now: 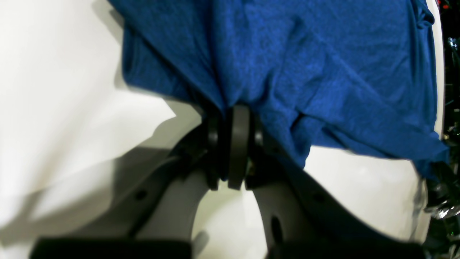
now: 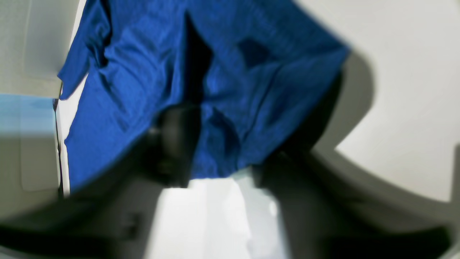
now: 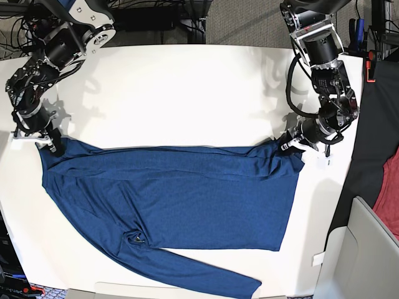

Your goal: Fold the T-shirt properly

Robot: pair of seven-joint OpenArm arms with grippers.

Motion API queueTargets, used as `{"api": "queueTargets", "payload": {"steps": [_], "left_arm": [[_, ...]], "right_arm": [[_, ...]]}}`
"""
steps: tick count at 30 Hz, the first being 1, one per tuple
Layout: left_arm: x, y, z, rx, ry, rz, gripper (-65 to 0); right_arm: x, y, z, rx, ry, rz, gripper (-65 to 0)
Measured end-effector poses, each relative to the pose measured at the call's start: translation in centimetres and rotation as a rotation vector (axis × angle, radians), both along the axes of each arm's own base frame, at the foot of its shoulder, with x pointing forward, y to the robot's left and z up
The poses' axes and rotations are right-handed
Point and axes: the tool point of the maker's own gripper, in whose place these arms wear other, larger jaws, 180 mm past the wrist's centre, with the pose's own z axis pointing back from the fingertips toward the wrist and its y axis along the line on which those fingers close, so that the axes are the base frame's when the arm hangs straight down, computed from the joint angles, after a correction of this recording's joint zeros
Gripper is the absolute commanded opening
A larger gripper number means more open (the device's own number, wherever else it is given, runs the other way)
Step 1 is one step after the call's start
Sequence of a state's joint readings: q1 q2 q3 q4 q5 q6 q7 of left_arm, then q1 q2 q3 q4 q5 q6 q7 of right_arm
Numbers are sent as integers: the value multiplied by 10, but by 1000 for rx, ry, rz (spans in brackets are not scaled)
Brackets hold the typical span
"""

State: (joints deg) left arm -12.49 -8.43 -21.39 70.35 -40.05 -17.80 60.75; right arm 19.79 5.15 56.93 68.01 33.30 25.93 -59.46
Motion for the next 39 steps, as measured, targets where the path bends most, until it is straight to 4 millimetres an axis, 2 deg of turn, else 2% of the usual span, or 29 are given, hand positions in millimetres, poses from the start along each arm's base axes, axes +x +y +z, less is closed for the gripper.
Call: {"api": "queueTargets", "payload": {"steps": [2,3,7,11,16,19,22,27,31,34,39], "left_arm": [[-6,2,4,38,21,-28,-632],[-7,3,8,50,14,-34,-632],[-16,3,18,91,8,-66,-632],[-21,6,28,119,-18,-72,-632],[-38,5,16,125,20,-79,-632],[-51,13,16,154,31,-84,-632],[-66,22,22,212,19,-90,-632],[-106,20,14,251,86,-134,-632],[-118,23,22,294,76,-147,-632],[-129,22,20,302,89,-155,-633],[-141,20,30,337,75,-175,-633]], "right_arm": [[-3,-1,-2,1,6,-4,-637],[-5,-3,-3,0,10,-6,-646],[-15,-6,-3,7,-5,-11,-644],[-39,-25,1,-20,-8,-36,-644],[-65,-40,5,-48,-14,-47,-643],[-79,-45,4,-40,-12,-51,-642],[-95,-45,-2,-23,1,-47,-642],[-116,-44,-6,4,28,-12,-642],[-135,-40,-6,33,10,-11,-642],[-152,-39,-12,55,34,-25,-642],[-169,-38,-3,9,60,4,-642]]}}
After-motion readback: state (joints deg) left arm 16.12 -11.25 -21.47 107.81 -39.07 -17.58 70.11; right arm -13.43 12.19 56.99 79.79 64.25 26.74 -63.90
